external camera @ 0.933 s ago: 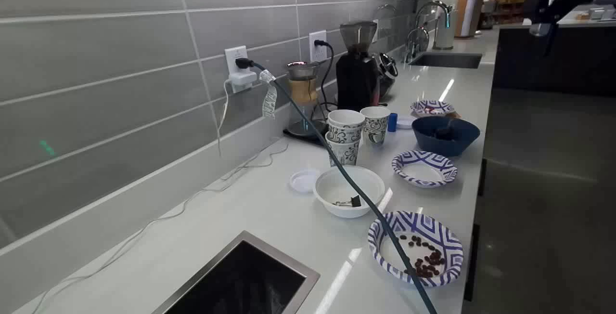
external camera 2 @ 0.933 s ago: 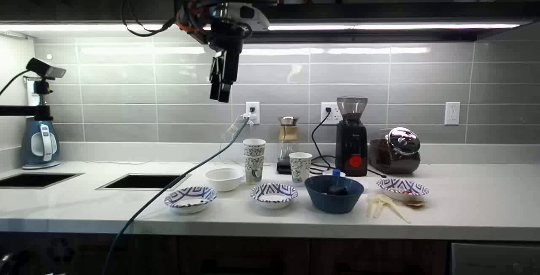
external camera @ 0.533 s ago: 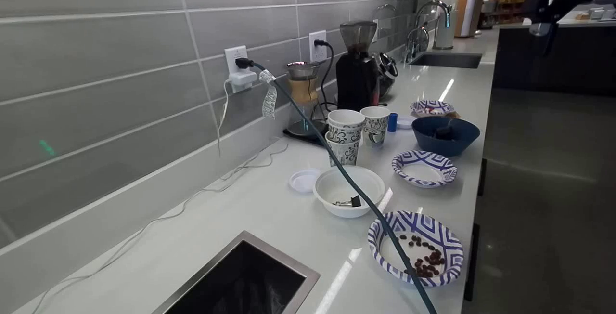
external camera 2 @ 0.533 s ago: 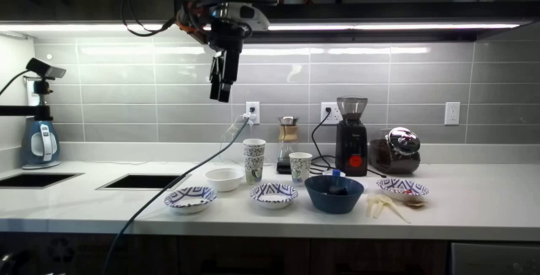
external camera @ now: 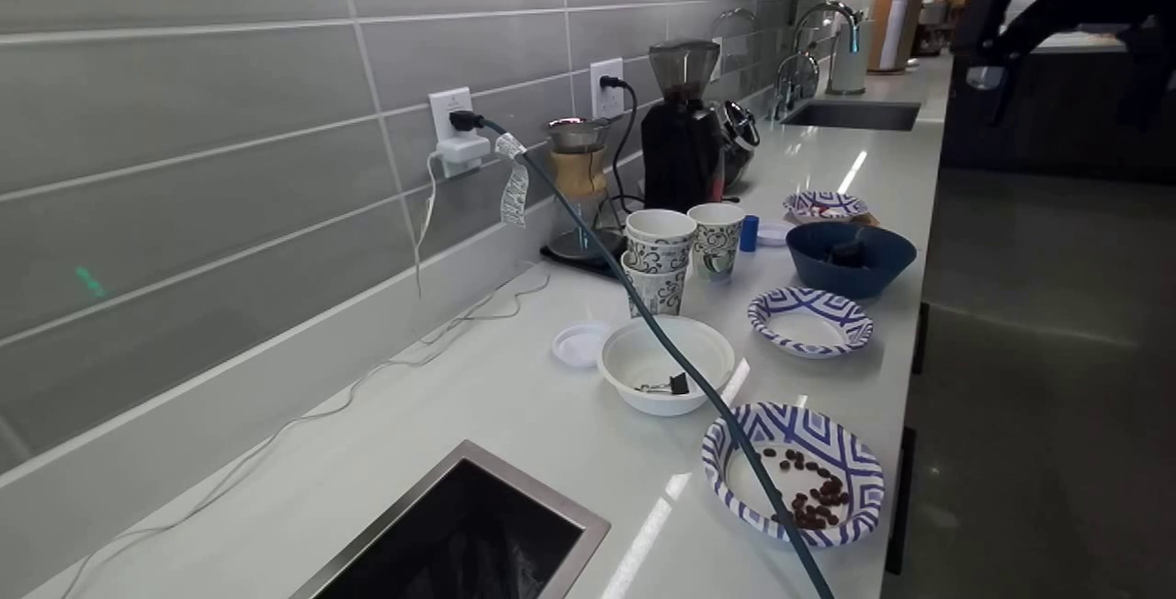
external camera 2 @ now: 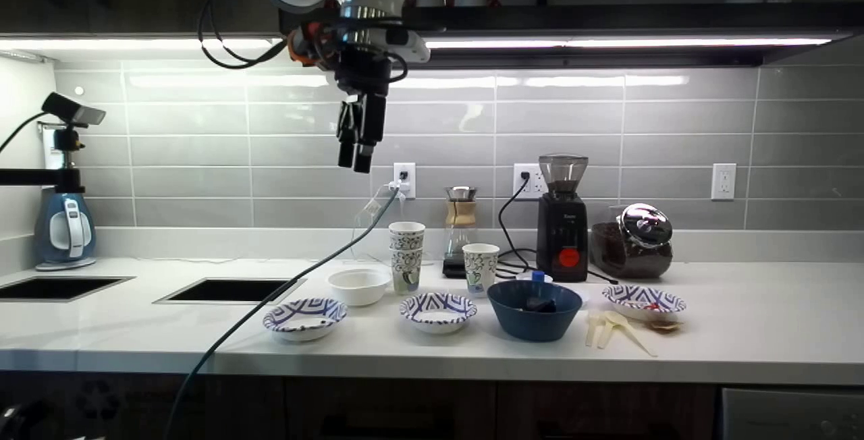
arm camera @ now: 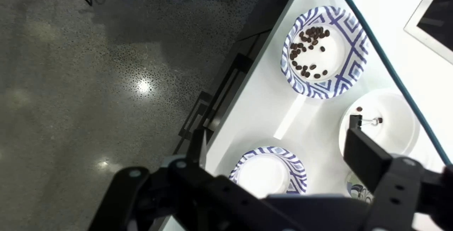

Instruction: Unstack the paper cups

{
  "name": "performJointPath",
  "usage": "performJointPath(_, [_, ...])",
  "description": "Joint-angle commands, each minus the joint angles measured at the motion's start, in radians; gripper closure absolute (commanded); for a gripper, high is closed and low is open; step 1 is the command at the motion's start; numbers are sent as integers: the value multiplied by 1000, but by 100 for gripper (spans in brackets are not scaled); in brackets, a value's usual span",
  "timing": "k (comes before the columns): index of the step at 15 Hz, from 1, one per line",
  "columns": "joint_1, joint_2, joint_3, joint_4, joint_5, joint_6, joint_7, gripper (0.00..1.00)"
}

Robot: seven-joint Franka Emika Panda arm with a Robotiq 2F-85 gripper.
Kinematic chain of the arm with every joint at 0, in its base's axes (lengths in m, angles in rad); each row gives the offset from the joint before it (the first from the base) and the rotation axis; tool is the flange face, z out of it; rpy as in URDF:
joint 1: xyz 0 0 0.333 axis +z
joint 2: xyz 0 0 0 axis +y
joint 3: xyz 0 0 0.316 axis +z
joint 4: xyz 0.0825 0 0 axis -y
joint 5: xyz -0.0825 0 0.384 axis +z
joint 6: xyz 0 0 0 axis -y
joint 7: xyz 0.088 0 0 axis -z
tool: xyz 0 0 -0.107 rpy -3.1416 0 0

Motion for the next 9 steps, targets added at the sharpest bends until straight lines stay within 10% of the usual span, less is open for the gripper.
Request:
performJointPath(1, [40,89,37,7,24,118,2,0])
performJointPath(9, [96,320,65,75,85,490,10,0])
